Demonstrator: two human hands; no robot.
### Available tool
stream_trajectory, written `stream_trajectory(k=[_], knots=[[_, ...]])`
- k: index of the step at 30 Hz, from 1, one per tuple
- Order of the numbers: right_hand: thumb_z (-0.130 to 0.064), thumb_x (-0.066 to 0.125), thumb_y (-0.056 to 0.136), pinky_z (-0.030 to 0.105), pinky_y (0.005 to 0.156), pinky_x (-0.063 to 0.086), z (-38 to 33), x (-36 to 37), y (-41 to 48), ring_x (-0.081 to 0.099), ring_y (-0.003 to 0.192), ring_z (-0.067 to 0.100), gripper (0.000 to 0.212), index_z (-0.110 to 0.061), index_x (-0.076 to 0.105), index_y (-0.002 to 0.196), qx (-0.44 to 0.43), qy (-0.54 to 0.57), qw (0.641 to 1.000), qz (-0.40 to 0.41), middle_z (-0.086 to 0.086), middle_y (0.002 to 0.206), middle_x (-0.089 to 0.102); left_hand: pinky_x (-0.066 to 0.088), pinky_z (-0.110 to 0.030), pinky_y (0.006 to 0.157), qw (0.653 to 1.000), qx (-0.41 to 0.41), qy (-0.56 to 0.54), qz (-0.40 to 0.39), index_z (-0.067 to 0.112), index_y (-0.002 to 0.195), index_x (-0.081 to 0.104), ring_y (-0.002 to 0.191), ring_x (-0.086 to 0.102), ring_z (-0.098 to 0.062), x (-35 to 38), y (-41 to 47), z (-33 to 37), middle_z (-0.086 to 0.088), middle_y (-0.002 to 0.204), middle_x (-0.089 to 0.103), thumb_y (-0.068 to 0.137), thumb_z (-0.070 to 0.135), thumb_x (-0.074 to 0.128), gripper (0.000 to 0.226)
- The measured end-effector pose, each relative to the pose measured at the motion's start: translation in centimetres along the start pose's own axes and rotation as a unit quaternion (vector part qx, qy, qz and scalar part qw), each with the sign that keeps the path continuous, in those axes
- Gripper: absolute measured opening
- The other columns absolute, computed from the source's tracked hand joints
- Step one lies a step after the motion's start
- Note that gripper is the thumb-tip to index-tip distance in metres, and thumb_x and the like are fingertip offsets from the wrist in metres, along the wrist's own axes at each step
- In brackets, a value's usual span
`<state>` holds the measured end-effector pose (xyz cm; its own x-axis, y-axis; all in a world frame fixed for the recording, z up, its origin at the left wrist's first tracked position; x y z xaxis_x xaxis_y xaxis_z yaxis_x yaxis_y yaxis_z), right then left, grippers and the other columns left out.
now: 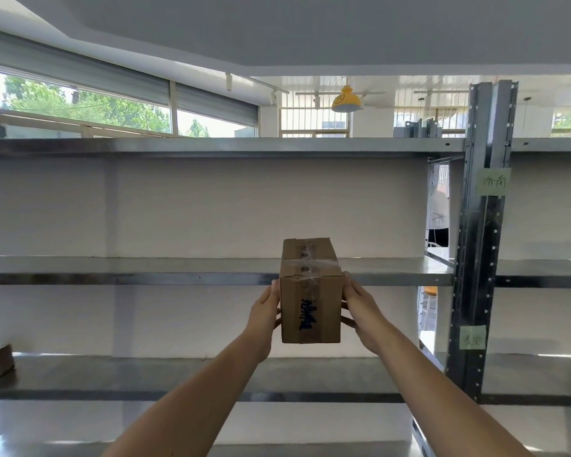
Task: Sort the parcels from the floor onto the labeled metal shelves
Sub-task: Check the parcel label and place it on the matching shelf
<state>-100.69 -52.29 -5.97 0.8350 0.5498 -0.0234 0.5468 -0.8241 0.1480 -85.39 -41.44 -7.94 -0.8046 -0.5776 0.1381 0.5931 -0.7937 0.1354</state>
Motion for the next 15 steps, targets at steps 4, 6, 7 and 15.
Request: stream_trajectory(k=[4, 6, 7, 15], knots=[[-0.06, 0.032, 0.099, 0.033, 0.083, 0.052, -0.2, 0.0, -0.4, 0.062, 0.11, 0.018, 0.047, -0.033, 0.062, 0.123, 0.005, 0.013, 1.0, -0.013, 0.001, 0.12, 0.067, 0.037, -0.048, 0.118, 1.0, -0.003, 0.005, -0.002, 0.029, 0.134, 0.058, 0.126, 0.053, -0.027, -0.4, 0.1, 0.1, -0.005, 0.136, 0.06, 0.104, 0.053, 0.037, 0.044], [-0.06, 0.034, 0.098, 0.029, 0.074, 0.052, -0.4, -0.1, -0.5, 0.063, 0.101, 0.014, 0.046, -0.032, 0.063, 0.119, 0.002, 0.014, 1.0, -0.011, 0.0, 0.114, 0.066, 0.039, -0.049, 0.116, 1.0, 0.003, 0.012, -0.004, 0.028, 0.14, 0.056, 0.129, 0.053, -0.029, -0.5, 0.4, 0.1, -0.007, 0.137, 0.062, 0.105, 0.049, 0.037, 0.045], [-0.059, 0.035, 0.098, 0.028, 0.072, 0.051, -0.4, -0.1, -0.5, 0.062, 0.098, 0.012, 0.044, -0.031, 0.063, 0.118, 0.001, 0.016, 1.0, -0.008, -0.001, 0.112, 0.066, 0.04, -0.047, 0.114, 1.0, 0.008, 0.015, -0.006, 0.029, 0.142, 0.055, 0.129, 0.053, -0.029, -0.6, 0.4, 0.1, -0.006, 0.136, 0.062, 0.107, 0.046, 0.037, 0.043], [-0.05, 0.053, 0.096, 0.027, 0.073, 0.053, -0.7, -0.1, -0.5, 0.064, 0.1, 0.016, 0.038, -0.022, 0.059, 0.12, 0.004, 0.048, 0.999, -0.012, 0.0, 0.117, 0.066, 0.037, -0.046, 0.116, 1.0, 0.014, -0.013, -0.006, 0.026, 0.143, 0.056, 0.132, 0.053, -0.028, -0.9, 1.0, -0.7, -0.006, 0.137, 0.064, 0.109, 0.028, 0.04, 0.037]])
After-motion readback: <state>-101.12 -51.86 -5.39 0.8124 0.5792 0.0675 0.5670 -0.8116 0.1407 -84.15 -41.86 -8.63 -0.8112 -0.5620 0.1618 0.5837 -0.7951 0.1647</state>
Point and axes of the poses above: each hand's wrist, its own y-axis towards the middle knuckle, its own x-axis out of the palm, z = x × y, the point moved 10 cm from there along y, towards the middle knuckle
